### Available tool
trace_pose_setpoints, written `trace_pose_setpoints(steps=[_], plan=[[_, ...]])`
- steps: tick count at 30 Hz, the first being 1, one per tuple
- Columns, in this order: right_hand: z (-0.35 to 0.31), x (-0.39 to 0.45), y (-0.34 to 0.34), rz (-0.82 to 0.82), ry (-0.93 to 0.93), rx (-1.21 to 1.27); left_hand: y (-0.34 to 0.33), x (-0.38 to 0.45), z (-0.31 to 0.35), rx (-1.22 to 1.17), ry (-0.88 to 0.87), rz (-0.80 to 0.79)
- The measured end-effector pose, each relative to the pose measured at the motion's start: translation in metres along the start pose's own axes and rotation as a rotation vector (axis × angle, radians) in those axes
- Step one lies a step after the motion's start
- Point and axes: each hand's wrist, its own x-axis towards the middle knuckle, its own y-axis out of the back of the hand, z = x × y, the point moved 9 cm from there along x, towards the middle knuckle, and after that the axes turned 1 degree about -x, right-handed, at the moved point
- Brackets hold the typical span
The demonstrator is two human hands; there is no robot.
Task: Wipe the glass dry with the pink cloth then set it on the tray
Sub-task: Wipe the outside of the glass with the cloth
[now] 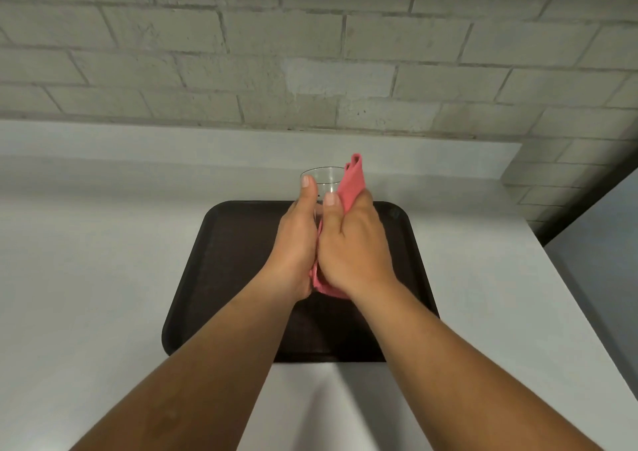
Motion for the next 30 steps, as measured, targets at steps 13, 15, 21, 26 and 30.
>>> trace_pose_setpoints(steps=[13, 15, 21, 26, 30], plan=[[0.002, 0.000, -0.006, -0.061, 0.020, 0.023, 0.006, 0.007, 0.008, 0.009, -0.082, 0.035], [-0.002, 0.004, -0.004, -0.054, 0.038, 0.016, 0.006, 0.007, 0.008, 0.016, -0.096, 0.004], [0.010, 0.027, 0.010, -0.039, -0.195, 0.318, -0.005, 0.004, 0.009, 0.045, -0.157, -0.095], [0.030, 0.015, -0.001, -0.109, -0.373, 0.410, -0.005, -0.001, 0.003, -0.027, -0.097, -0.050], [0.003, 0.000, -0.008, -0.095, 0.019, -0.028, 0.005, 0.004, -0.006, -0.006, -0.016, 0.019]])
